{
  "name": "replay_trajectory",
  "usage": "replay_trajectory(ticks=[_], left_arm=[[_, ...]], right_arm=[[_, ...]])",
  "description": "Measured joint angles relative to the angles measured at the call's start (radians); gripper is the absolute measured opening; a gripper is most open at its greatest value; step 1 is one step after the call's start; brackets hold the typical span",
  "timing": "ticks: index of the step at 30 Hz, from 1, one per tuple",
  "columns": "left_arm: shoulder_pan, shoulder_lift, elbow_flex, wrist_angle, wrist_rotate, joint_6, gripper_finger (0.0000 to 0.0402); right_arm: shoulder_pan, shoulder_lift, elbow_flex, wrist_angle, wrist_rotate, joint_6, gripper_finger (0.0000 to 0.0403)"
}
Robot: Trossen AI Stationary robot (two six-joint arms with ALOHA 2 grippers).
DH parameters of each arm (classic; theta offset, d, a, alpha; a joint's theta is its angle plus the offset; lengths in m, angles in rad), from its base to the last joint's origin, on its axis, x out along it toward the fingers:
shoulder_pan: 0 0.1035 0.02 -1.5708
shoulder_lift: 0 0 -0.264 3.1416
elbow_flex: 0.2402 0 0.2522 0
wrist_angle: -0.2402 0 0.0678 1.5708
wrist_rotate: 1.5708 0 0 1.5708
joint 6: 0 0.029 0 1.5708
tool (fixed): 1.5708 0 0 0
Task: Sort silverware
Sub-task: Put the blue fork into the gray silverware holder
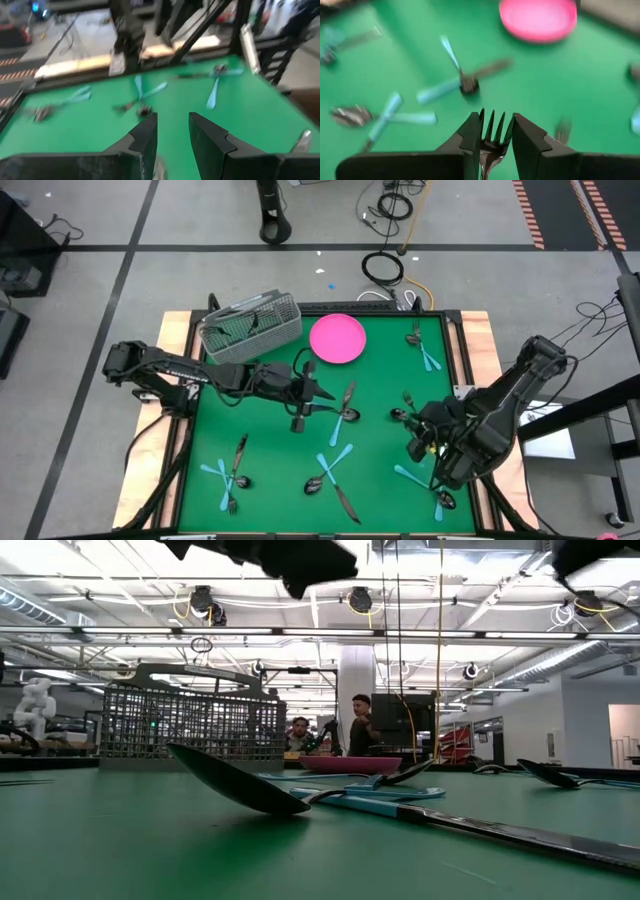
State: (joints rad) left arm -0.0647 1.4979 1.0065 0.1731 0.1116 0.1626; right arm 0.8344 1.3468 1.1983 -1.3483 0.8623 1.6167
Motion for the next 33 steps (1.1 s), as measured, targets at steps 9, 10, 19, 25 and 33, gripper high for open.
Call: replay_trajectory(ticks=[9,10,19,25,33], left_arm=[[0.001,0.08,0.0,0.353,0.032,-0.168,0.0114],[0.003,0.094,0.0,0.38,-0.003,-0.195,0.0114],[0.002,0.215,0.001,0.61,-0.16,-0.231,0.0114],[-0.009,0.29,0.014,0.697,-0.164,-0.154,0.0118],[-0.009,0.427,0.164,0.698,-0.274,-0.092,0.0193]], right_arm=[[-0.032,0.0,0.133,0.027,0.381,-0.337,0.0061],[-0.039,0.0,0.142,0.041,0.413,-0.368,0.0061],[-0.124,-0.001,0.199,0.127,0.483,-0.521,0.0061],[-0.183,-0.001,0.199,0.193,0.475,-0.599,0.0061],[-0.226,-0.001,0.199,0.364,0.467,-0.786,0.0061]])
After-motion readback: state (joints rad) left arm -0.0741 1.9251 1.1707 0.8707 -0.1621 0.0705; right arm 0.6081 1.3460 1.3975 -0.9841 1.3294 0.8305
